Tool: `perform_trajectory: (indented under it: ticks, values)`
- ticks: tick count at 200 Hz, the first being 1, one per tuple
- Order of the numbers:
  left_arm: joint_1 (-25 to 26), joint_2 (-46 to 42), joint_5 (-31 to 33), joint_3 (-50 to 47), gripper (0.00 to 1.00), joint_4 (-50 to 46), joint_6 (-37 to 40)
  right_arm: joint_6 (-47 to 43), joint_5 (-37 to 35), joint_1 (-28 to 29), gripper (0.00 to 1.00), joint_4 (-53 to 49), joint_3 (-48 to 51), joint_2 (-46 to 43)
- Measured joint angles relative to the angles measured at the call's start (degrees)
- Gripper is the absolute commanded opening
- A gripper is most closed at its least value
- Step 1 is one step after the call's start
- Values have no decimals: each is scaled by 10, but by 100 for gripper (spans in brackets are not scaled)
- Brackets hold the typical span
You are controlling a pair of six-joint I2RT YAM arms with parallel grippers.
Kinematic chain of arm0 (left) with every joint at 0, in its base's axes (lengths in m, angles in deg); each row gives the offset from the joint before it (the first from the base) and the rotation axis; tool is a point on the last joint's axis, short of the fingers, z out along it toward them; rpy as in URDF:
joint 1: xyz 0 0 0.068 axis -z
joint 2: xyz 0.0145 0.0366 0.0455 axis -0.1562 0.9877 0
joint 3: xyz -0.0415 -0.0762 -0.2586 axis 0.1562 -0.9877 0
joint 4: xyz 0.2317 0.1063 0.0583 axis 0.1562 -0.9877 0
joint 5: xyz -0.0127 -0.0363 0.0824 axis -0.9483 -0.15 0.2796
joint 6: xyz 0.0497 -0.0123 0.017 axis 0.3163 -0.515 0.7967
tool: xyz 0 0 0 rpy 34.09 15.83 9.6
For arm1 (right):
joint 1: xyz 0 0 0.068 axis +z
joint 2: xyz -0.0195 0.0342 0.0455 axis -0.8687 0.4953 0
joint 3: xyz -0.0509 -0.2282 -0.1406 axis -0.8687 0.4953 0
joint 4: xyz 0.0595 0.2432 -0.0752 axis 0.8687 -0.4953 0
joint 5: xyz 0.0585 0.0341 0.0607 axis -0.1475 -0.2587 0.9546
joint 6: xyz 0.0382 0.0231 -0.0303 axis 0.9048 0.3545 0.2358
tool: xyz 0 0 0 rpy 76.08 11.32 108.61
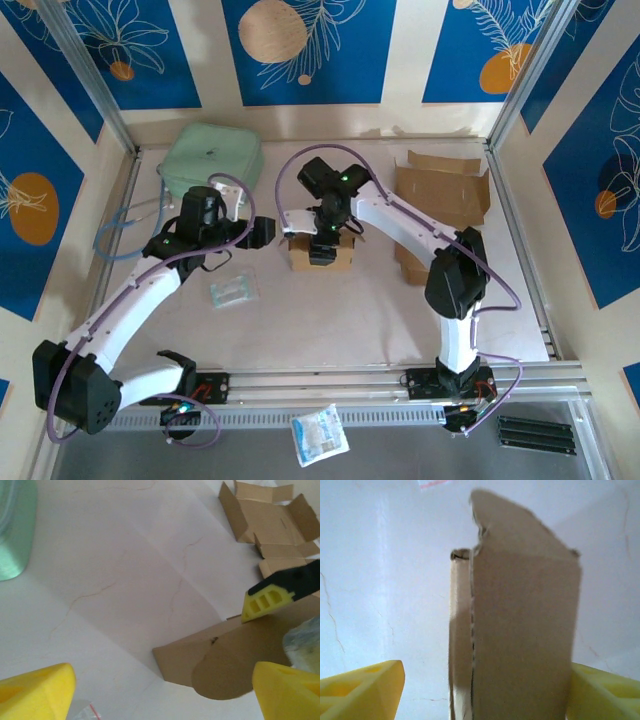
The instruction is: Fold the paper box
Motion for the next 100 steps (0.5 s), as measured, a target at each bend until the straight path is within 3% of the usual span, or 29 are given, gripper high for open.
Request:
perform_trajectory:
  ticks: [45, 75, 100]
  values:
    - [4, 18, -52, 18, 90, -24, 46, 85, 50, -35, 83, 72, 31, -83]
    - [44, 25, -34, 34, 90, -54, 90, 248, 101, -94, 83, 154, 101, -150]
    - [79, 41, -2, 43, 90, -71, 115, 368, 120, -149, 85, 221, 228, -236]
